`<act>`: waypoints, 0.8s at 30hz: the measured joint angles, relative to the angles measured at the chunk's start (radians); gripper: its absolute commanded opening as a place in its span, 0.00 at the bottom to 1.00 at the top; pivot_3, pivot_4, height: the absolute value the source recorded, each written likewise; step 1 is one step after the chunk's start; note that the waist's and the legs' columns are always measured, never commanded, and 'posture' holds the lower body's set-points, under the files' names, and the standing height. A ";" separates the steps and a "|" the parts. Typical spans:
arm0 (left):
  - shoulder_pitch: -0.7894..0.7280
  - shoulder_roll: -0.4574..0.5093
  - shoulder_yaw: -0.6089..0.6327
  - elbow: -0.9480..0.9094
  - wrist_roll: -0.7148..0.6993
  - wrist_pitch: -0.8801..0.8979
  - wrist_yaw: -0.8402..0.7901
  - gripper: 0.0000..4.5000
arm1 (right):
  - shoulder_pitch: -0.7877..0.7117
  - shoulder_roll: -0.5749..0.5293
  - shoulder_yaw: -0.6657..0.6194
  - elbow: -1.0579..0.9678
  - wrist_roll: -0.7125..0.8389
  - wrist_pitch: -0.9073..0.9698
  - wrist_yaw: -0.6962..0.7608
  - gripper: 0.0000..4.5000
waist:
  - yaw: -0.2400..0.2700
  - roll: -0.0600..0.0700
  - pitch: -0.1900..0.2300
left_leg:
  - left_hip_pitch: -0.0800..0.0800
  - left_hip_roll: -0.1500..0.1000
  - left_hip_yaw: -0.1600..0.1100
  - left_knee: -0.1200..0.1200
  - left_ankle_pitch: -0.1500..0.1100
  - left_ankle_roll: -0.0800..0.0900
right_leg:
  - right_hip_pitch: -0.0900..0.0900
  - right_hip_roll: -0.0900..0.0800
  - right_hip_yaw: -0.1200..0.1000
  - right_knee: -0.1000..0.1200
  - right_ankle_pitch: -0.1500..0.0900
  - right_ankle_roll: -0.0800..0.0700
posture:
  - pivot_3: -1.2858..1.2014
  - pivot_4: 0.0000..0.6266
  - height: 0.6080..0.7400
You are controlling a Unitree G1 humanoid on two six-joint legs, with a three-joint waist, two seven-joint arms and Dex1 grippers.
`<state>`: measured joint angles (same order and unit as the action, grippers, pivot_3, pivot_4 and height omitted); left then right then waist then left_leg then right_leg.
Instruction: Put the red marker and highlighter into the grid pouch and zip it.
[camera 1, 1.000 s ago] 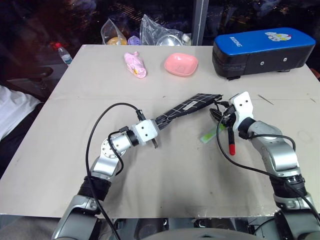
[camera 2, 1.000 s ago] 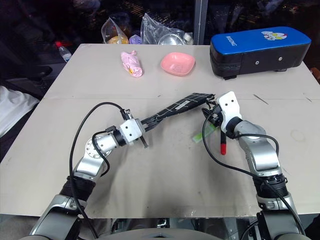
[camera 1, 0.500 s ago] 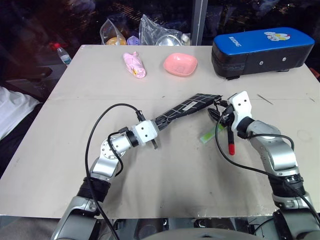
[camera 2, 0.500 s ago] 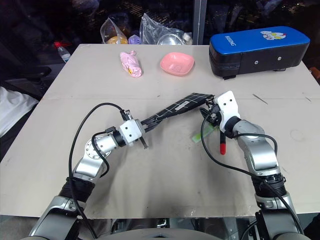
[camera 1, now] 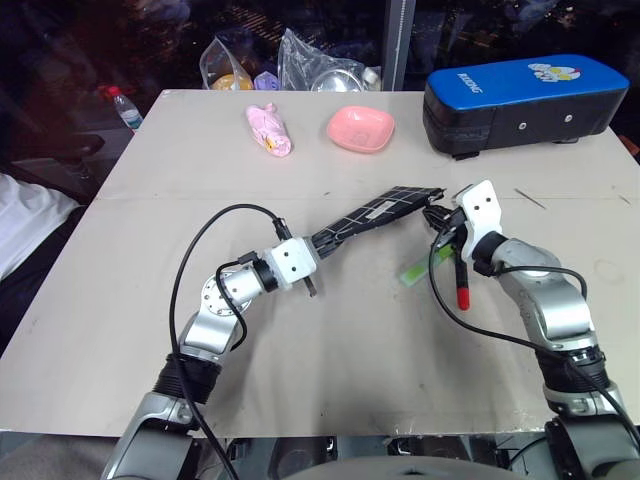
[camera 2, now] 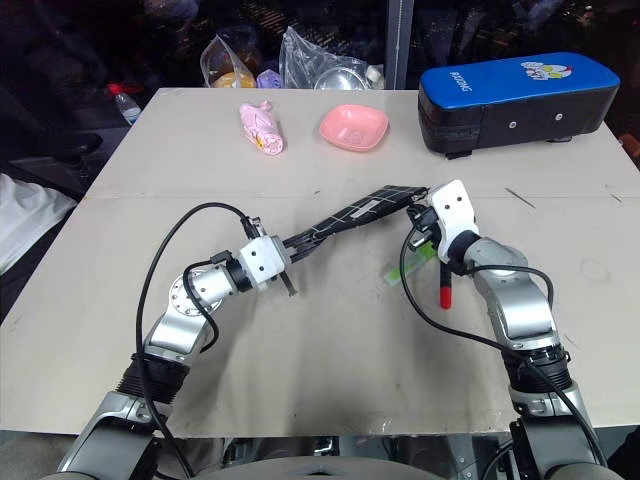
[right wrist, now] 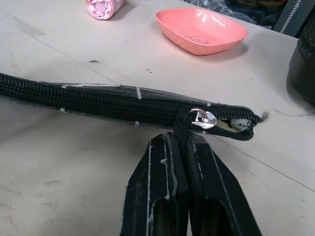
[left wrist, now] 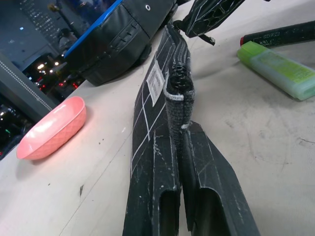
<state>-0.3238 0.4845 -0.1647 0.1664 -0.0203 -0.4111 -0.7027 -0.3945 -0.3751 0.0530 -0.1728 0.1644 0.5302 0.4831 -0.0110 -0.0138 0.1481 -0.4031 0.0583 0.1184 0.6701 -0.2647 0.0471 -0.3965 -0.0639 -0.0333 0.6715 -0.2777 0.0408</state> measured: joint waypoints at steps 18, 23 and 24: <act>0.000 -0.003 0.000 0.000 0.001 0.011 0.009 0.00 | -0.001 -0.016 0.031 -0.063 0.023 0.022 0.079 0.02 | 0.000 0.000 0.000 | 0.000 0.000 0.000 0.000 0.000 0.000 | 0.000 0.000 0.000 0.000 0.000 0.000 | 0.52 0.24 1.00; 0.000 -0.021 0.012 0.000 0.004 0.014 0.047 0.00 | 0.000 -0.025 0.031 -0.066 0.024 0.032 0.084 0.02 | 0.000 0.000 0.000 | 0.000 0.000 0.000 0.000 0.000 0.000 | 0.000 0.000 0.000 0.000 0.000 0.000 | 0.52 0.24 1.00; 0.000 -0.027 0.018 0.000 0.009 0.016 0.060 0.00 | 0.000 -0.029 0.031 -0.066 0.026 0.032 0.088 0.02 | 0.000 0.000 0.000 | 0.000 0.000 0.000 0.000 0.000 0.000 | 0.000 0.000 0.000 0.000 0.000 0.000 | 0.52 0.24 1.00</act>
<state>-0.3238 0.4576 -0.1467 0.1662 -0.0111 -0.3948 -0.6427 -0.3950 -0.4036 0.0840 -0.2392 0.1908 0.5625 0.5707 -0.0111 -0.0139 0.1484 -0.4034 0.0583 0.1181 0.6700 -0.2647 0.0472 -0.3966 -0.0641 -0.0335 0.6712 -0.2777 0.0408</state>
